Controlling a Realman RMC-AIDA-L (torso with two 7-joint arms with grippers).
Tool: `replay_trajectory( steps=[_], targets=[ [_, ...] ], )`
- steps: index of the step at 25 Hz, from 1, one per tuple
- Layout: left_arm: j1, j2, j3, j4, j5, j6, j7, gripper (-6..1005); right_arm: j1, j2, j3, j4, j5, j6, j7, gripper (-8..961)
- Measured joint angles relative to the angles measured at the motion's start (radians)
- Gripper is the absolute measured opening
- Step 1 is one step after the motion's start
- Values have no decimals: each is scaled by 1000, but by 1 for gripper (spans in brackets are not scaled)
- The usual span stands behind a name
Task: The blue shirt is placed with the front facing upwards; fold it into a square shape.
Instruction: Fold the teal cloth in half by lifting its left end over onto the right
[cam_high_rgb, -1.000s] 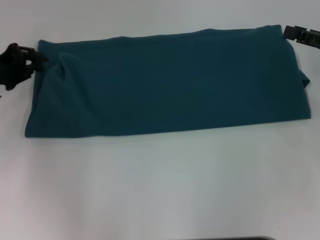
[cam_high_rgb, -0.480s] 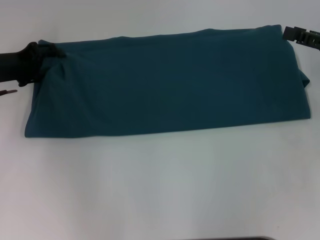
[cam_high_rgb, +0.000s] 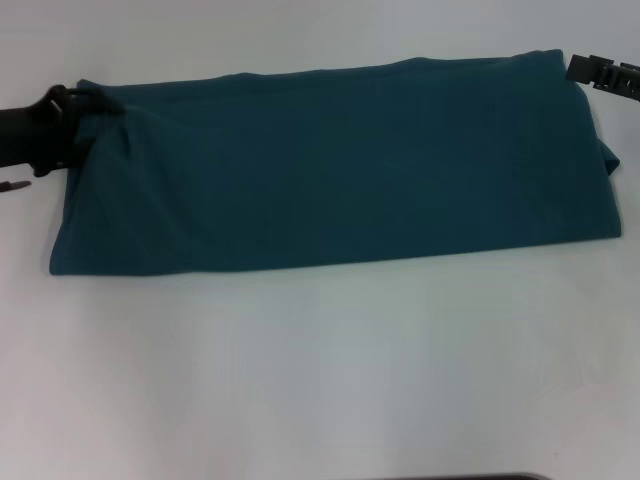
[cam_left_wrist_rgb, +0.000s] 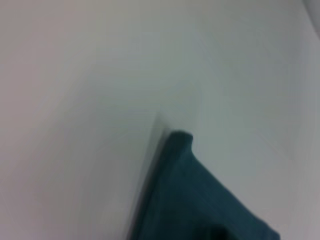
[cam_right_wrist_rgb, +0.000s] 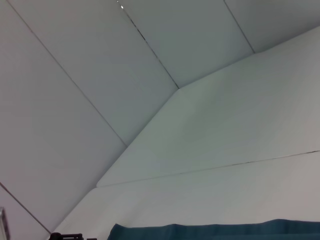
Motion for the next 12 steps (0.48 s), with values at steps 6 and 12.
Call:
replay_trajectory(
  steps=[6,12],
  targets=[
    [-18,4,17,20,26,-20,-22,625,0,0,0,1,0,0,0,617],
    [-31,2,18,22,27,-21,-20,569,-1,0,0,1,0,0,0,617]
  ],
)
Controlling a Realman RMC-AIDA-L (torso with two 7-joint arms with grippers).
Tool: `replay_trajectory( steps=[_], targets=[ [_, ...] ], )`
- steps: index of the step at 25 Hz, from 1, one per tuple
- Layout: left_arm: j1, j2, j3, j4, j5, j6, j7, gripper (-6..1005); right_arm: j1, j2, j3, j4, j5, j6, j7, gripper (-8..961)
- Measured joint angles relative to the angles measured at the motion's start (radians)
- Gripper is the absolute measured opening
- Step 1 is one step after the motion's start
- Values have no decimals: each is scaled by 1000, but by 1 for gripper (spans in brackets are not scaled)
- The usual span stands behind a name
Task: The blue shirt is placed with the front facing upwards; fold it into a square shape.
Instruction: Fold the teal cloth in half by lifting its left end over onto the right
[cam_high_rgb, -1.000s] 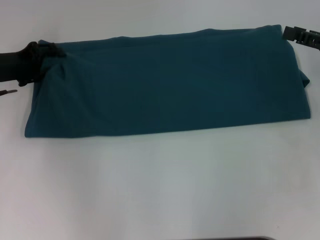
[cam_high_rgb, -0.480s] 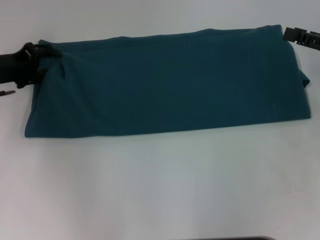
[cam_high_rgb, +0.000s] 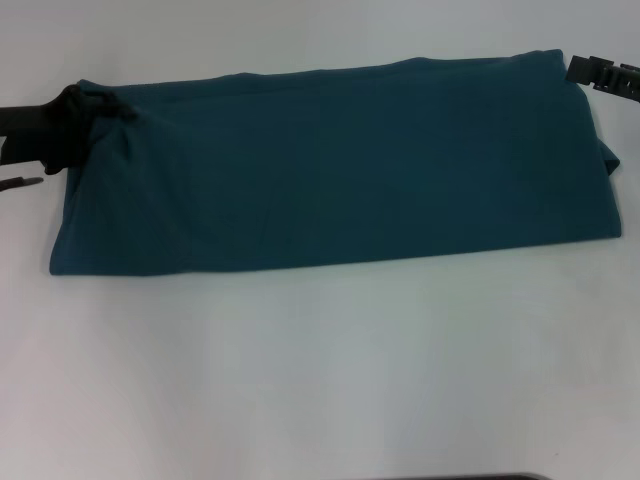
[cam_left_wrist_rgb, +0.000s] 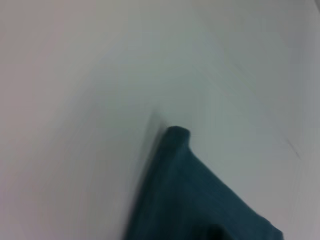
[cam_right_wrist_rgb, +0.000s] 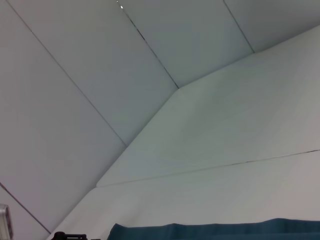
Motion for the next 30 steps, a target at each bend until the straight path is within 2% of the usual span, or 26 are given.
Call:
replay_trajectory(
  steps=[4,17,23,30],
  targets=[
    [-10,-4,0,-10,-8,14,32,561,1,0,0,0,0,0,0,617],
    [-17,-6,0,-10,-6,10,38,178,1,0,12,0,0,-2,0,617],
    [-14,-19,-3,-64,-17,5,47,27,0,0,12,1,0,-2,1,617],
    [-20,-16,8,-44,-10,-18,48,73,-3,0,12,2,0,-2,1,617]
  ],
)
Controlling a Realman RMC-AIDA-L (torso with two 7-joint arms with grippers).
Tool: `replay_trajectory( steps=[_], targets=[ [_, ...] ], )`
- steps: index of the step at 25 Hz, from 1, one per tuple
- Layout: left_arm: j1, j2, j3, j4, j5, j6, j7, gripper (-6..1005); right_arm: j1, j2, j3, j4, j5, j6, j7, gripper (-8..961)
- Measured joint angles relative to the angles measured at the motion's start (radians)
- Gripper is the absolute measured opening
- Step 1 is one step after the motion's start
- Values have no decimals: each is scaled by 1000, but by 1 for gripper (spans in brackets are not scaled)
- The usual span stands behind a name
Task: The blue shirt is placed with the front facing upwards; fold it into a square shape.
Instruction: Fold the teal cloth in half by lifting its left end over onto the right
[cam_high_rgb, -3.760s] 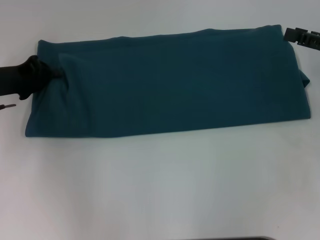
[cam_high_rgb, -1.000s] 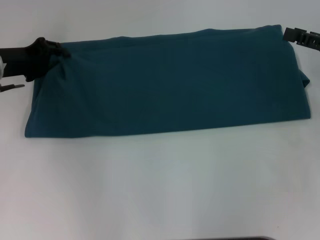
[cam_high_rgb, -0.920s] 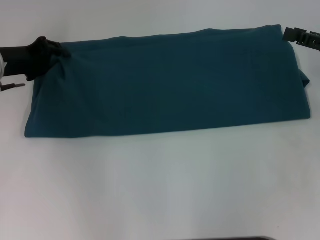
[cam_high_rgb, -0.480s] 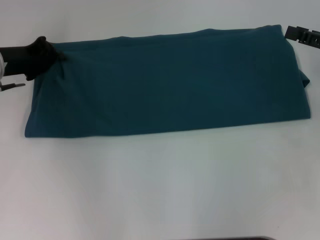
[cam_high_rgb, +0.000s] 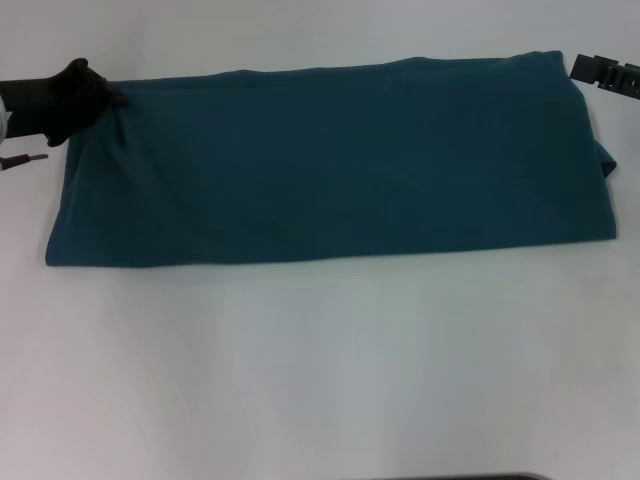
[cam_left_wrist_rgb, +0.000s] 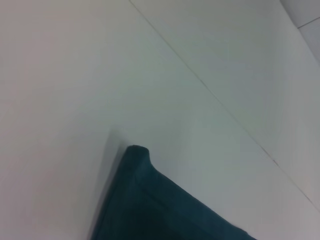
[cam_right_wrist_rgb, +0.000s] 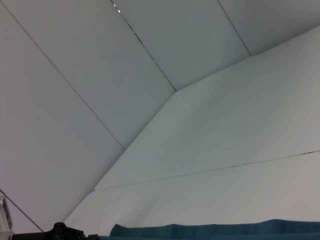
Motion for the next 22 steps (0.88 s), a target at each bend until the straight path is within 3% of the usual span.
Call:
replay_trajectory(
  steps=[11,14,17,20,22],
  targets=[
    [45,4,0,-84,-19,4,-7,168,3,0,0,1,0,0,0,616],
    [81,-2,-7,-143,-76,111,-15,255,3,0,0,1,0,0,2,616],
    [84,-17,-6,-119,-91,177,-14,341,2,0,0,1,0,0,3,616],
    [87,-45,-7,-113,-91,186,-5,445,3,0,0,1,0,0,2,616],
    [93,-51,-7,-107,-91,172,1,520,4,0,0,1,0,0,1,616]
  ],
)
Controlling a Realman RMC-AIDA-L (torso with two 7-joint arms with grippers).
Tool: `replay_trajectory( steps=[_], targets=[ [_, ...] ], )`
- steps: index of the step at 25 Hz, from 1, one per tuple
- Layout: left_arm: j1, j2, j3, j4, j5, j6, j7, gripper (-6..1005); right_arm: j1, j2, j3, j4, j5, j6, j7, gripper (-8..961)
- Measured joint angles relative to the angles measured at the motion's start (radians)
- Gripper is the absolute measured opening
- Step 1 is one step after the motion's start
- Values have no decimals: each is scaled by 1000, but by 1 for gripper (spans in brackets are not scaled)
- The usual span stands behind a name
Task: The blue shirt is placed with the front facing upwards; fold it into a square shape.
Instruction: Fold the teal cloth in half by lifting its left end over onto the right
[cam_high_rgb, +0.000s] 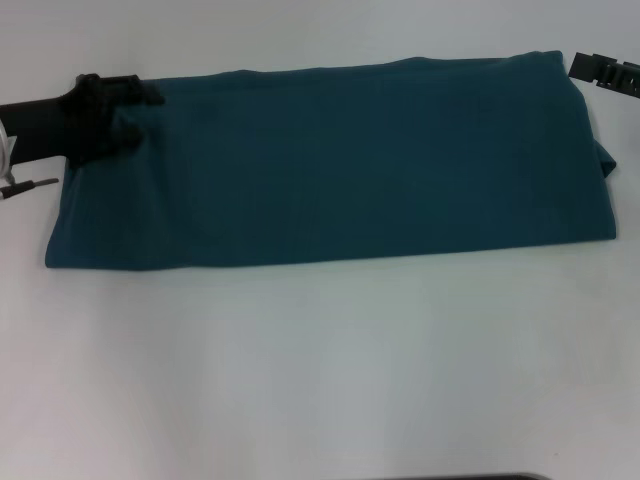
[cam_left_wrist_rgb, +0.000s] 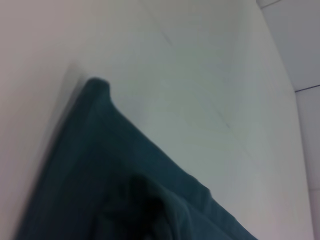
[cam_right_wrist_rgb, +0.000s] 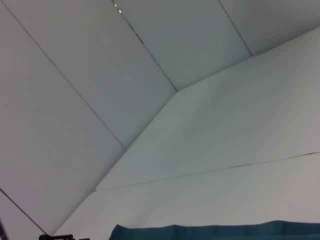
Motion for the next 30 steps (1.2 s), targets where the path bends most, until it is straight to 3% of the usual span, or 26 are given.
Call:
replay_trajectory(
  steps=[9,12,21,30],
  targets=[
    [26,23,7,35,8,-105,16,601,0,0,0,8,0,0,-1,616],
    [22,29,2,33,1,-78,25,600,5,-1,-1,13,0,0,-2,616],
    [80,7,0,-70,-104,78,34,599,1,-4,0,13,0,-1,-1,616],
    [116,7,9,-2,-95,57,50,599,-5,-4,0,12,0,-2,1,616]
  ],
)
